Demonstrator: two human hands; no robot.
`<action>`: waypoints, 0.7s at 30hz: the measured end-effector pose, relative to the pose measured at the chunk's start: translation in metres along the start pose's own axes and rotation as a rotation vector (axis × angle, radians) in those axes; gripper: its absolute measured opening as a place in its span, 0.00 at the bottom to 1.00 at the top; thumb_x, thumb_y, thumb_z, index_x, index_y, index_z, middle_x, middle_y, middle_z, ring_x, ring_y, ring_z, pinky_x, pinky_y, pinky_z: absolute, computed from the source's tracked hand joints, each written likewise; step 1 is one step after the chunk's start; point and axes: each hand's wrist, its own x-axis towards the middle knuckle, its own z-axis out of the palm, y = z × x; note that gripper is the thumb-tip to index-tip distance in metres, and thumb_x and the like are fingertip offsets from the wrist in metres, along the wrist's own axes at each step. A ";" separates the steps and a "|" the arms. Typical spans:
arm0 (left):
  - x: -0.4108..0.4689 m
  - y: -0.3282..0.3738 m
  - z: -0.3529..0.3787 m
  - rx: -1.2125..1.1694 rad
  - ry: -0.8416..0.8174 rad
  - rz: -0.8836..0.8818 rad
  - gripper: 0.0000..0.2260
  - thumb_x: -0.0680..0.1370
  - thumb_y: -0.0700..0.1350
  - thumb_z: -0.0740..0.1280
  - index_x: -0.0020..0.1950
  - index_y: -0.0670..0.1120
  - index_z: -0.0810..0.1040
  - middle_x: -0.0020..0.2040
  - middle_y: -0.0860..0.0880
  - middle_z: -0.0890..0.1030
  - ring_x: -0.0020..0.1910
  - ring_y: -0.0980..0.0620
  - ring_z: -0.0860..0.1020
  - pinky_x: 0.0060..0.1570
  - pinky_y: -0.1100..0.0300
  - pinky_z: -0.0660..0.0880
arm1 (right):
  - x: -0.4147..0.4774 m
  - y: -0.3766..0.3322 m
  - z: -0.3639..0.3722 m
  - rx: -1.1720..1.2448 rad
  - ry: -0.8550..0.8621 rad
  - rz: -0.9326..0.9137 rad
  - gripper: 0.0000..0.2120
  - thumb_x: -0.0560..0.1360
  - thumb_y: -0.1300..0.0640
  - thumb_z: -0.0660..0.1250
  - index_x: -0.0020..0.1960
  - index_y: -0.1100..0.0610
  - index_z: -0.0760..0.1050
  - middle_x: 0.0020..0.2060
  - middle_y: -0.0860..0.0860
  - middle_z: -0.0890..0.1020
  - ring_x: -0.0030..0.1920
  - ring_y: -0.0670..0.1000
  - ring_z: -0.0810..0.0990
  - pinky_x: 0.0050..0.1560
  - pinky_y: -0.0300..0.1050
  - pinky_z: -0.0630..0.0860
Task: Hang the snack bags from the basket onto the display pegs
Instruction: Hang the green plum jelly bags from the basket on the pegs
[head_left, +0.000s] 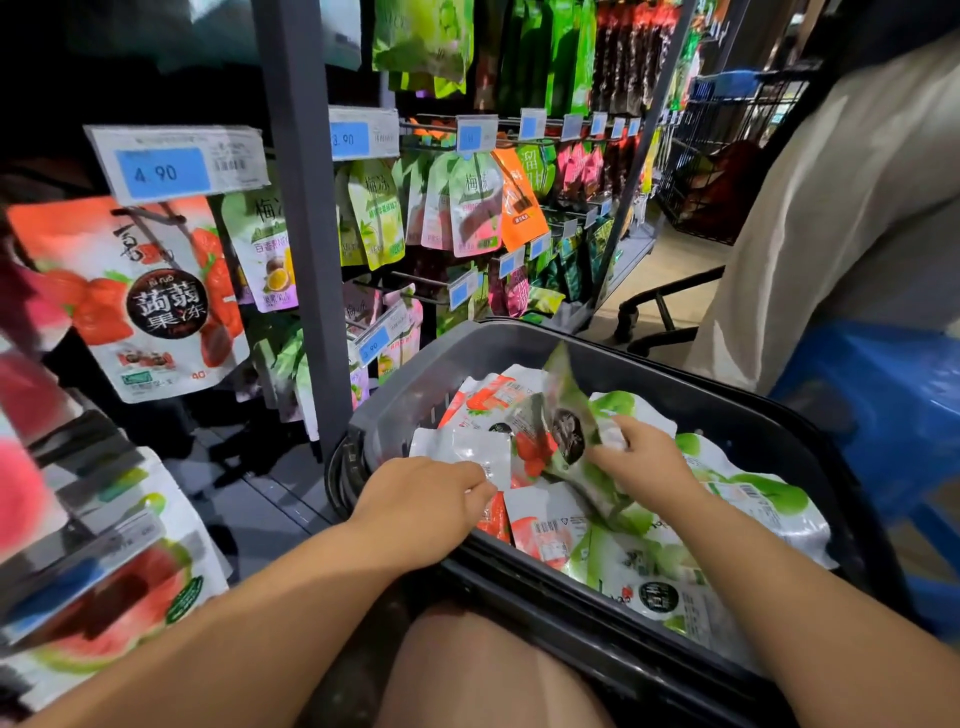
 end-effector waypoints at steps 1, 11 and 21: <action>0.000 -0.001 0.000 -0.009 -0.010 -0.008 0.16 0.82 0.59 0.51 0.47 0.52 0.71 0.47 0.49 0.81 0.50 0.46 0.77 0.43 0.55 0.67 | 0.000 -0.003 -0.002 0.149 0.009 0.038 0.10 0.75 0.58 0.69 0.54 0.61 0.78 0.44 0.60 0.83 0.42 0.59 0.82 0.46 0.56 0.80; 0.022 0.001 -0.018 -0.540 -0.249 -0.083 0.37 0.65 0.80 0.55 0.61 0.56 0.75 0.57 0.58 0.80 0.58 0.53 0.78 0.60 0.55 0.72 | -0.030 -0.041 0.012 1.217 -0.489 0.033 0.18 0.73 0.65 0.63 0.63 0.61 0.75 0.54 0.61 0.84 0.50 0.58 0.85 0.48 0.51 0.83; 0.031 0.001 -0.028 -1.431 -0.106 -0.177 0.22 0.66 0.39 0.75 0.59 0.43 0.80 0.52 0.44 0.85 0.53 0.43 0.83 0.54 0.50 0.79 | -0.024 -0.041 0.017 0.873 -0.248 -0.131 0.19 0.69 0.61 0.76 0.59 0.59 0.78 0.53 0.57 0.85 0.54 0.58 0.84 0.56 0.52 0.81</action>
